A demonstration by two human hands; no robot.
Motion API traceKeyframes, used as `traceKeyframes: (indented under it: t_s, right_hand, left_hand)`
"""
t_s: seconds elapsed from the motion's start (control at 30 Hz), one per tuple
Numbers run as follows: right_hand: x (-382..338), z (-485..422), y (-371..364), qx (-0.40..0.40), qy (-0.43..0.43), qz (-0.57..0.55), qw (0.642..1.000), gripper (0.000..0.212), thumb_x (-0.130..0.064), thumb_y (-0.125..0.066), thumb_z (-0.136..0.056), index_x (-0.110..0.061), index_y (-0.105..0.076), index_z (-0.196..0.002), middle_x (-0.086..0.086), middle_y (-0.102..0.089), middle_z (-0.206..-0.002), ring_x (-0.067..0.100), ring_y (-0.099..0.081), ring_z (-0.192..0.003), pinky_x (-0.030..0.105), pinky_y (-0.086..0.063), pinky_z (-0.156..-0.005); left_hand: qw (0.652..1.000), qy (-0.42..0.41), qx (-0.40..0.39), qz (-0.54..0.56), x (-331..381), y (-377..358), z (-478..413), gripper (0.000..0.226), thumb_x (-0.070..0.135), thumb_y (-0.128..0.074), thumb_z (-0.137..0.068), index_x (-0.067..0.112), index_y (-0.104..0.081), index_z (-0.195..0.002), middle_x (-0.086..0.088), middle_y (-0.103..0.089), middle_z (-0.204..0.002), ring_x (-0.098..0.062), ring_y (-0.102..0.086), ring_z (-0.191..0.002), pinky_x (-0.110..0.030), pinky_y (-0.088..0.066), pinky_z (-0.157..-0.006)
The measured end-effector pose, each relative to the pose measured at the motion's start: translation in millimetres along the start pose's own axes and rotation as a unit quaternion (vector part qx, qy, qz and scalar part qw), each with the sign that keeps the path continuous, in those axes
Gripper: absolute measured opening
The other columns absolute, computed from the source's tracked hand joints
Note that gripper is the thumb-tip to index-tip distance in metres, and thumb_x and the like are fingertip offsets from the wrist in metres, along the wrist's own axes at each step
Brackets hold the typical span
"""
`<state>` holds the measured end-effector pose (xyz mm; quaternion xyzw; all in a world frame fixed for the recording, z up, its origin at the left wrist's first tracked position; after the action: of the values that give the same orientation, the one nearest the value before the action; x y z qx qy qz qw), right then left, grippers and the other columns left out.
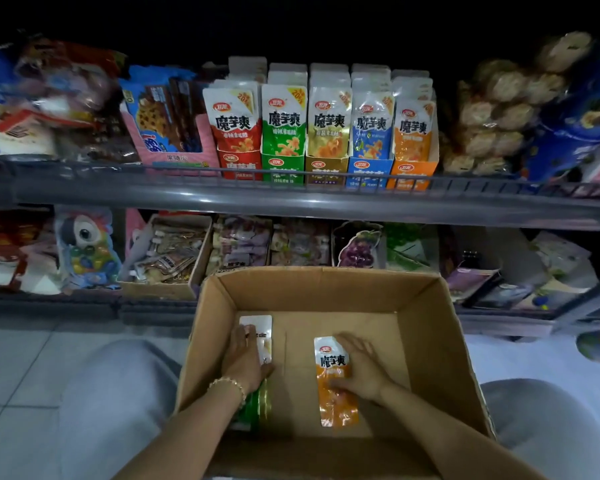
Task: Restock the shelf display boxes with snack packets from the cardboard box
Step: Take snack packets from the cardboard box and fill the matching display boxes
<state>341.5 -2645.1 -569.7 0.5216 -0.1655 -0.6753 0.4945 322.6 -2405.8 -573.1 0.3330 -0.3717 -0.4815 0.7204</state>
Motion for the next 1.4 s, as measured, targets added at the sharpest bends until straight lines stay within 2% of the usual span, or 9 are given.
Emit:
traceKeyframes:
  t_s: [0.17,0.3,0.37,0.47,0.7,1.03,1.13,1.23,1.4]
  right_hand:
    - [-1,-4,2,0.016,0.004,0.025,1.0,0.092,-0.043,-0.078,-0.069,-0.029,-0.029,-0.144,-0.005,-0.031,-0.148,0.02,-0.019,-0.138,0.027,-0.018,-0.111]
    - [-2,-8,10,0.027,-0.009,0.043,0.999,0.056,-0.039,-0.077,-0.072,-0.025,-0.054,-0.121,0.002,-0.042,-0.127,0.021,-0.033,-0.124,0.022,-0.025,-0.098]
    - [1,-11,11,0.022,-0.018,-0.061,0.998,0.029,-0.026,-0.078,-0.074,-0.02,-0.059,-0.095,0.007,-0.054,-0.114,0.026,-0.048,-0.116,0.03,-0.038,-0.097]
    - [6,-9,13,0.001,-0.052,-0.245,0.968,0.025,-0.006,-0.078,-0.074,-0.012,-0.054,-0.075,0.021,-0.067,-0.095,0.031,-0.067,-0.091,0.041,-0.054,-0.078]
    - [5,-1,-11,-0.116,-0.142,-0.332,0.925,0.032,-0.014,-0.076,-0.079,-0.007,-0.066,-0.108,0.007,-0.071,-0.104,0.011,-0.069,-0.081,0.023,-0.056,-0.071]
    - [-12,12,3,-0.12,-0.162,-0.458,0.866,0.016,-0.016,-0.065,-0.088,-0.015,-0.061,-0.103,-0.001,-0.07,-0.093,0.009,-0.066,-0.085,0.02,-0.054,-0.07]
    - [-19,12,14,-0.145,-0.151,-0.5,0.84,0.02,-0.013,-0.067,-0.086,-0.012,-0.062,-0.105,0.003,-0.073,-0.096,0.015,-0.068,-0.091,0.026,-0.055,-0.076]
    - [-29,16,30,-0.144,-0.119,-0.523,0.832,0.022,-0.012,-0.065,-0.086,-0.011,-0.062,-0.108,0.006,-0.073,-0.101,0.016,-0.069,-0.093,0.027,-0.056,-0.076]
    - [-56,26,70,-0.104,-0.05,-0.544,0.831,0.024,-0.015,-0.065,-0.084,-0.012,-0.064,-0.107,0.009,-0.07,-0.11,0.017,-0.068,-0.097,0.029,-0.054,-0.085]
  left_hand:
    - [0.999,-0.03,-0.035,-0.003,-1,-5,-3,0.081,0.053,-0.042,-0.094,0.022,0.005,-0.151,0.004,0.007,-0.159,-0.034,-0.004,-0.144,-0.039,-0.015,-0.117]
    - [0.999,-0.041,0.026,0.023,3,6,-5,0.089,0.047,-0.065,-0.082,0.021,-0.013,-0.149,-0.005,-0.022,-0.15,-0.027,-0.025,-0.134,-0.035,-0.03,-0.107]
    - [0.996,-0.011,0.044,0.071,0,12,-9,0.092,0.046,-0.073,-0.075,0.02,-0.02,-0.146,-0.007,-0.033,-0.142,-0.027,-0.034,-0.129,-0.033,-0.033,-0.103]
    - [0.997,0.003,0.021,0.08,-2,17,-13,0.078,0.04,-0.078,-0.07,0.015,-0.038,-0.132,-0.008,-0.047,-0.132,-0.026,-0.046,-0.119,-0.03,-0.04,-0.095]
    - [0.993,-0.023,-0.064,0.099,7,9,-14,0.059,0.03,-0.079,-0.071,0.009,-0.057,-0.121,-0.004,-0.062,-0.124,-0.015,-0.06,-0.112,-0.023,-0.046,-0.094]
    - [0.968,-0.081,-0.103,0.214,22,11,0,0.04,0.021,-0.079,-0.075,0.01,-0.065,-0.111,-0.004,-0.067,-0.112,-0.01,-0.058,-0.092,-0.012,-0.044,-0.068]
    - [0.948,-0.106,-0.093,0.287,33,24,9,0.032,0.015,-0.075,-0.08,0.011,-0.064,-0.109,-0.004,-0.068,-0.106,-0.007,-0.06,-0.085,-0.006,-0.045,-0.063]
    - [0.909,-0.119,-0.067,0.394,45,47,18,0.023,0.016,-0.074,-0.08,0.022,-0.063,-0.1,0.0,-0.07,-0.103,-0.004,-0.065,-0.084,-0.02,-0.053,-0.078]
    - [0.844,-0.133,-0.015,0.52,63,92,36,0.021,0.021,-0.073,-0.081,0.022,-0.067,-0.101,0.009,-0.073,-0.097,-0.003,-0.068,-0.086,-0.016,-0.052,-0.07]
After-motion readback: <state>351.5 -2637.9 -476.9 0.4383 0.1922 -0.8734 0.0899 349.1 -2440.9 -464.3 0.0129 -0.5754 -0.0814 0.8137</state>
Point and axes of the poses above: each hand's wrist, its own z-axis away from the middle knuckle, its own y-axis out of the back of the hand, x = y × z, the point moved 4 cm from there along -z, towards the middle knuckle
